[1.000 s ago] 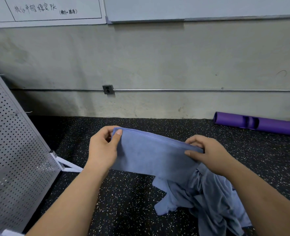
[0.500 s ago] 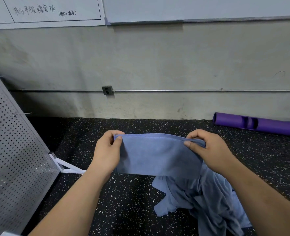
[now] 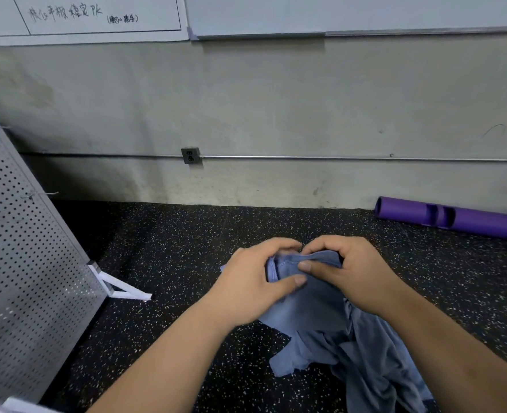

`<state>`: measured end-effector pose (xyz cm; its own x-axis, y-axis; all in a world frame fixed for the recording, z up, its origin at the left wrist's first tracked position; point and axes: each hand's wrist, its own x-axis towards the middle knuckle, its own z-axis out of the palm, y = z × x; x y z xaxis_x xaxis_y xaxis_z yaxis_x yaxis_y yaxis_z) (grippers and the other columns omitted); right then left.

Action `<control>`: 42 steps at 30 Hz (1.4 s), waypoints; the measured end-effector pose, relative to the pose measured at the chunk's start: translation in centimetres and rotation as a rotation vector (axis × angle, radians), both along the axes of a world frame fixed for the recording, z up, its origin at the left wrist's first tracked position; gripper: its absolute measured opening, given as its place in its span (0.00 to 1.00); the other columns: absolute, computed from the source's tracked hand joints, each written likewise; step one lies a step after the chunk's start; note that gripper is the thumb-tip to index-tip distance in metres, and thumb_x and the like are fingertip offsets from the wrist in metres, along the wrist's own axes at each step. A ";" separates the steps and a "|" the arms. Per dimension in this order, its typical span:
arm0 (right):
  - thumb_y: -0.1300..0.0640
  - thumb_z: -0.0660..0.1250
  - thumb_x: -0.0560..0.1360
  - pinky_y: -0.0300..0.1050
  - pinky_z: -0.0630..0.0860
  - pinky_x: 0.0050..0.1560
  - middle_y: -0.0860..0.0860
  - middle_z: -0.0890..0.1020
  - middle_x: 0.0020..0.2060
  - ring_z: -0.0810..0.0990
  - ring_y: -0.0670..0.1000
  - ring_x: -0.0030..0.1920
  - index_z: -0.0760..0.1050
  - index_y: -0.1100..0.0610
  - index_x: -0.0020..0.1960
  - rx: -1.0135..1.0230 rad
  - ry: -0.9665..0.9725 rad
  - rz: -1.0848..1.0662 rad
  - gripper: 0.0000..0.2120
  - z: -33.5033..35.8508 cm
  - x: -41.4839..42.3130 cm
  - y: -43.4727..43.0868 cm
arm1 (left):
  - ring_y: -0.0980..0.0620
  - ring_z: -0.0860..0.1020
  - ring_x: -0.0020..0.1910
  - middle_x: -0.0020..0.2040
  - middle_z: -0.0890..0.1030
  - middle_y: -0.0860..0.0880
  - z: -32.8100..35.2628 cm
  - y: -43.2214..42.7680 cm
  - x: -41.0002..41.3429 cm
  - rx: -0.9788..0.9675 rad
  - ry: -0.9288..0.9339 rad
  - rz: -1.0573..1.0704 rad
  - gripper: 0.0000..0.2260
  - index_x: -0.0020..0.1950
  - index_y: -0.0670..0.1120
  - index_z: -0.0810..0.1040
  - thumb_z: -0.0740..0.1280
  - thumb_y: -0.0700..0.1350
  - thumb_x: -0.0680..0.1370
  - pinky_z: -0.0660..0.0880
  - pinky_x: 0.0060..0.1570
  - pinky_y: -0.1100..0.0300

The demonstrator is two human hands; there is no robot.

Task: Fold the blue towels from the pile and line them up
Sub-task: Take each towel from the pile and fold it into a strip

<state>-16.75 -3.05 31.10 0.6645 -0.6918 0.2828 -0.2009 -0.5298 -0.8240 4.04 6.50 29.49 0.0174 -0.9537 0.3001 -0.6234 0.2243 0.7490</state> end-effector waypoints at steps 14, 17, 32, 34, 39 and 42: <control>0.57 0.79 0.74 0.37 0.80 0.46 0.51 0.88 0.40 0.86 0.46 0.41 0.84 0.54 0.46 0.177 -0.021 -0.125 0.04 -1.5 -1.2 -1.3 | 0.51 0.83 0.44 0.43 0.85 0.52 -1.0 -0.4 1.7 0.101 0.122 0.005 0.03 0.50 0.53 0.83 0.76 0.48 0.80 0.79 0.51 0.53; 0.54 0.78 0.75 0.38 0.78 0.41 0.49 0.86 0.35 0.81 0.45 0.35 0.82 0.53 0.43 0.135 -0.010 -0.151 0.07 -1.4 -0.9 -1.3 | 0.55 0.81 0.43 0.43 0.84 0.52 -1.1 -0.5 1.6 0.082 0.119 -0.016 0.03 0.52 0.55 0.82 0.74 0.48 0.81 0.78 0.51 0.53; 0.58 0.78 0.75 0.41 0.83 0.50 0.50 0.87 0.40 0.86 0.50 0.44 0.86 0.50 0.47 0.079 -0.118 -0.133 0.04 -1.3 0.2 0.0 | 0.58 0.70 0.35 0.33 0.75 0.56 -0.9 -0.6 0.8 0.206 0.295 0.041 0.19 0.35 0.49 0.77 0.65 0.49 0.87 0.70 0.41 0.59; 0.59 0.78 0.75 0.41 0.82 0.50 0.50 0.87 0.40 0.86 0.51 0.45 0.86 0.50 0.48 0.075 -0.130 -0.118 0.05 -1.2 0.4 0.3 | 0.56 0.72 0.40 0.38 0.78 0.51 -1.0 -0.6 0.9 0.251 0.335 0.003 0.12 0.44 0.47 0.84 0.68 0.48 0.85 0.73 0.46 0.57; 0.60 0.78 0.76 0.42 0.81 0.49 0.51 0.87 0.40 0.85 0.48 0.43 0.85 0.51 0.49 0.087 -0.148 -0.099 0.06 -1.3 0.9 0.4 | 0.50 0.83 0.51 0.52 0.88 0.43 -0.7 0.0 0.9 0.338 0.416 -0.090 0.06 0.55 0.45 0.88 0.71 0.39 0.82 0.81 0.62 0.47; 0.60 0.78 0.76 0.46 0.82 0.51 0.51 0.87 0.40 0.86 0.51 0.45 0.85 0.52 0.49 0.070 -0.123 -0.104 0.05 -1.2 0.8 0.5 | 0.48 0.84 0.51 0.52 0.88 0.41 -0.6 0.0 1.2 0.337 0.397 -0.121 0.07 0.54 0.45 0.88 0.73 0.37 0.79 0.81 0.62 0.42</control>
<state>-15.99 -2.59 29.94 0.5514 -0.7760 0.3061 -0.1469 -0.4515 -0.8801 5.22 6.53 28.91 -0.0485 -0.9983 -0.0308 -0.2621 -0.0171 0.9649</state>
